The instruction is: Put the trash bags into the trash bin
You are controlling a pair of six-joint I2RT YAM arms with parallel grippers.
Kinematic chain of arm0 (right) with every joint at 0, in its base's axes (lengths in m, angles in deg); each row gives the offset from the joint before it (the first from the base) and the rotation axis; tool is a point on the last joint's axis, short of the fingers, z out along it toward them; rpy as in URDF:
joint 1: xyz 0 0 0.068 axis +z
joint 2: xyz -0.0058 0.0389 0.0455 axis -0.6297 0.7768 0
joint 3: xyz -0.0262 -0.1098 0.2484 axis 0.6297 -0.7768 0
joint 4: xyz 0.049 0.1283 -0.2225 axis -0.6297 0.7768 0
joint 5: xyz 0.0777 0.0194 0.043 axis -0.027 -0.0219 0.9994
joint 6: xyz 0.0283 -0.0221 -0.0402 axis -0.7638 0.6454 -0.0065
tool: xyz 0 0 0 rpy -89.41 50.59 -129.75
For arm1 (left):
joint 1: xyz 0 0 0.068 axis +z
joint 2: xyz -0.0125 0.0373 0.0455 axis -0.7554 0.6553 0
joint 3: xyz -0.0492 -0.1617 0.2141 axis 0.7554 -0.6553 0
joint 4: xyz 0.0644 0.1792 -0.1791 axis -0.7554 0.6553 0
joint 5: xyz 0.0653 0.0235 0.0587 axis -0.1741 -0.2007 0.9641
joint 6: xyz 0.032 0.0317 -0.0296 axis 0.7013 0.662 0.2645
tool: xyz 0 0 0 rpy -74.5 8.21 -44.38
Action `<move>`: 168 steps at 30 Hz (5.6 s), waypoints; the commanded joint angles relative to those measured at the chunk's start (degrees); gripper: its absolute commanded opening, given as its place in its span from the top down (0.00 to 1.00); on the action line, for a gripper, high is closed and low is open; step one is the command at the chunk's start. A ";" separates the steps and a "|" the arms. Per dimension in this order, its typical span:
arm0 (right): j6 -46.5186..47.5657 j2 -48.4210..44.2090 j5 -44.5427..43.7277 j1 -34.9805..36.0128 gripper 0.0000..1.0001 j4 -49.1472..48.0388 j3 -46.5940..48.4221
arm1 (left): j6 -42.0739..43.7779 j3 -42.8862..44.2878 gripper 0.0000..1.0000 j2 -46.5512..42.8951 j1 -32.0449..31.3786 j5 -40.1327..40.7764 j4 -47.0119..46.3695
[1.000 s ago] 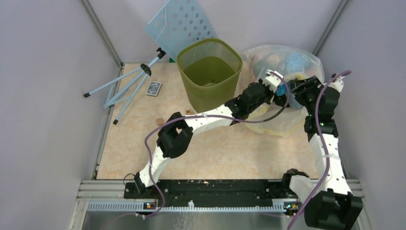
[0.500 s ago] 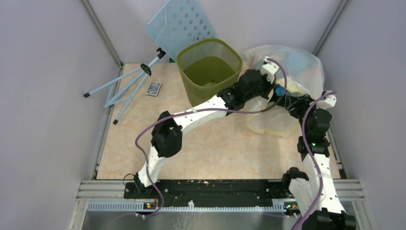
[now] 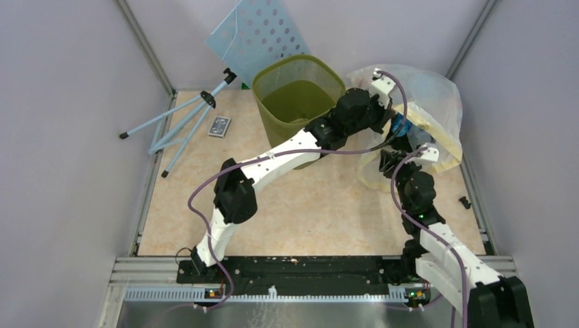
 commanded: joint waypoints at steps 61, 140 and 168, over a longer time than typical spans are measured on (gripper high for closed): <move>-17.93 28.43 3.89 -6.83 1.00 13.84 27.54 | 9.21 -0.03 1.00 -6.28 1.37 8.89 6.09; -6.48 -1.04 28.29 -6.87 1.00 52.81 52.94 | -6.52 -32.73 0.12 -27.79 -0.92 1.05 -2.58; -3.04 13.86 4.10 27.05 0.25 47.86 40.22 | -24.53 -81.36 0.01 -69.39 -0.30 14.27 2.09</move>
